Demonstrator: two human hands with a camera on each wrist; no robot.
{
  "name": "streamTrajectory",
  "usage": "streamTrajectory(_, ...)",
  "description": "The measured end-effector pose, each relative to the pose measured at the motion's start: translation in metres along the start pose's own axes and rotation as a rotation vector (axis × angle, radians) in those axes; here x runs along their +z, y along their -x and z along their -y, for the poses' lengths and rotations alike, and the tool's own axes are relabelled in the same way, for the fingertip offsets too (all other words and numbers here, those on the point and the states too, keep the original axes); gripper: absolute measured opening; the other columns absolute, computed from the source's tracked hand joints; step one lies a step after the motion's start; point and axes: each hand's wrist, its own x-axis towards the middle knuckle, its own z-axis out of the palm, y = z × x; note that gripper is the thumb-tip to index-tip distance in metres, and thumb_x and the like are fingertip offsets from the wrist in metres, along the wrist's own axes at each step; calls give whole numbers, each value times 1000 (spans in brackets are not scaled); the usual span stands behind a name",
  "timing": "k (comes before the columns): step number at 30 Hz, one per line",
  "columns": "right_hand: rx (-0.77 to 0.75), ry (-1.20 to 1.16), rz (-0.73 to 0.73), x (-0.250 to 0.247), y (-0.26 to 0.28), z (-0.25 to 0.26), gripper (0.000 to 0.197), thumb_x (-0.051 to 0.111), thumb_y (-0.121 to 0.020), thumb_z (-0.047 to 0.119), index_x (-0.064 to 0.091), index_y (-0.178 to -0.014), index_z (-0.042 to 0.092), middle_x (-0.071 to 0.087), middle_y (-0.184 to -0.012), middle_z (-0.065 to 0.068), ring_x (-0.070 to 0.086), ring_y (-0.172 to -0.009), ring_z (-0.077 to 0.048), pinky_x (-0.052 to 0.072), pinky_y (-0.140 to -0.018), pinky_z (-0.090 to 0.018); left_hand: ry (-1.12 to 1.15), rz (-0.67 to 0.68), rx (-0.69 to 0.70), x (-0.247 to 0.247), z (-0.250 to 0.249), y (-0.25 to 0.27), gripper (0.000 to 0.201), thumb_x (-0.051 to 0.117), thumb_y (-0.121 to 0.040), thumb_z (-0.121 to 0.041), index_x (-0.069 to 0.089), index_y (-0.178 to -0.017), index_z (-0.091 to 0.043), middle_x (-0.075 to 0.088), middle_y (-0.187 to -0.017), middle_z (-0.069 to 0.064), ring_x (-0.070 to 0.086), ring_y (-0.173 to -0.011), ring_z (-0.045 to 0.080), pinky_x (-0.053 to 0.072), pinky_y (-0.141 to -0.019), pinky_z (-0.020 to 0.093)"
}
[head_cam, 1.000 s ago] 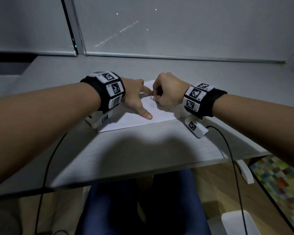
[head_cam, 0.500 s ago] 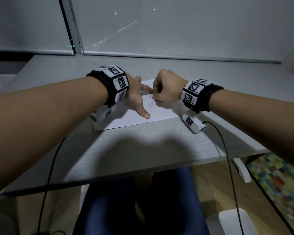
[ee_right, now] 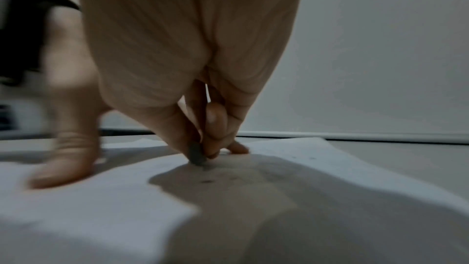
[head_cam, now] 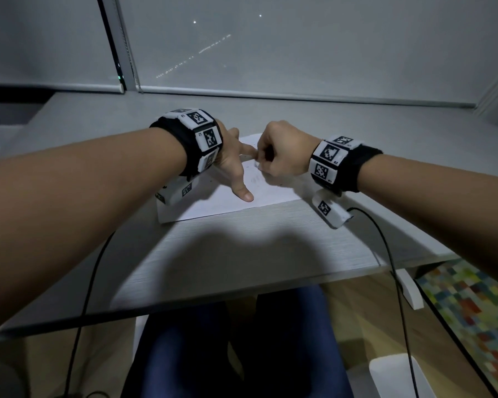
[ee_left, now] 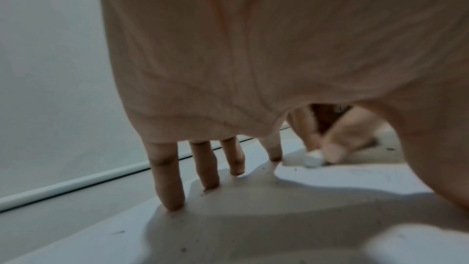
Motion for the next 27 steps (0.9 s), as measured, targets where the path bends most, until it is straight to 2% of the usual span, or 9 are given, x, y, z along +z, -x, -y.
streamTrajectory(4,-136,-18,68,9,13,22,18,66,-82,16,66,-65,9,60,-56,2,57,-51,-15,50,-52,-30,-39,16,95,-2,-3,-1,92,64,-76,-84,32,-156,-53,33,-151,-9,28,-142,31,30,-109,48)
streamTrajectory(5,-141,-25,70,9,13,20,17,68,-82,16,68,-67,9,62,-57,3,57,-52,-13,49,-53,-27,-56,15,92,-2,-3,-3,94,66,-74,-85,32,-155,-53,34,-153,-5,30,-141,32,31,-109,48)
streamTrajectory(7,-117,-25,47,4,9,10,14,73,-83,18,75,-72,10,70,-64,3,63,-57,-11,51,-58,-23,-42,8,37,-1,-2,-2,118,70,-62,-90,16,-160,-56,27,-156,6,34,-143,37,36,-108,49)
streamTrajectory(10,-44,1,-6,-1,4,-7,18,74,-84,20,73,-67,15,69,-62,4,63,-57,-10,54,-62,-29,7,12,11,-1,-2,4,130,69,-52,-96,1,-158,-63,24,-156,8,37,-144,37,38,-100,47)
streamTrajectory(12,-46,18,-15,0,5,-4,19,71,-84,18,71,-66,14,66,-59,3,61,-55,-12,58,-61,-32,6,2,15,-2,-2,3,131,69,-51,-96,2,-159,-62,27,-153,6,39,-141,37,37,-95,45)
streamTrajectory(16,-137,-20,40,8,17,16,16,67,-85,16,70,-69,12,63,-59,8,60,-55,-6,50,-57,-22,-12,-10,20,-1,-3,-2,116,69,-69,-87,11,-163,-51,26,-158,4,32,-145,33,35,-103,45)
streamTrajectory(19,-109,-18,21,6,14,5,15,69,-84,19,74,-72,12,70,-64,3,64,-58,-12,58,-62,-29,-6,-11,18,-1,-3,-2,125,70,-57,-93,7,-160,-59,31,-146,6,38,-140,35,36,-94,45)
streamTrajectory(22,-42,4,-14,2,9,-8,13,71,-83,21,76,-73,14,73,-67,2,67,-62,-15,63,-69,-36,3,-9,11,0,-3,0,130,69,-52,-96,2,-158,-63,31,-149,5,42,-138,35,36,-90,42)
streamTrajectory(27,-146,-11,24,9,22,10,19,67,-87,19,74,-72,9,70,-64,-2,65,-60,-16,56,-61,-28,8,-7,24,-2,-4,-4,124,72,-58,-91,11,-161,-55,31,-148,7,42,-137,37,35,-90,41)
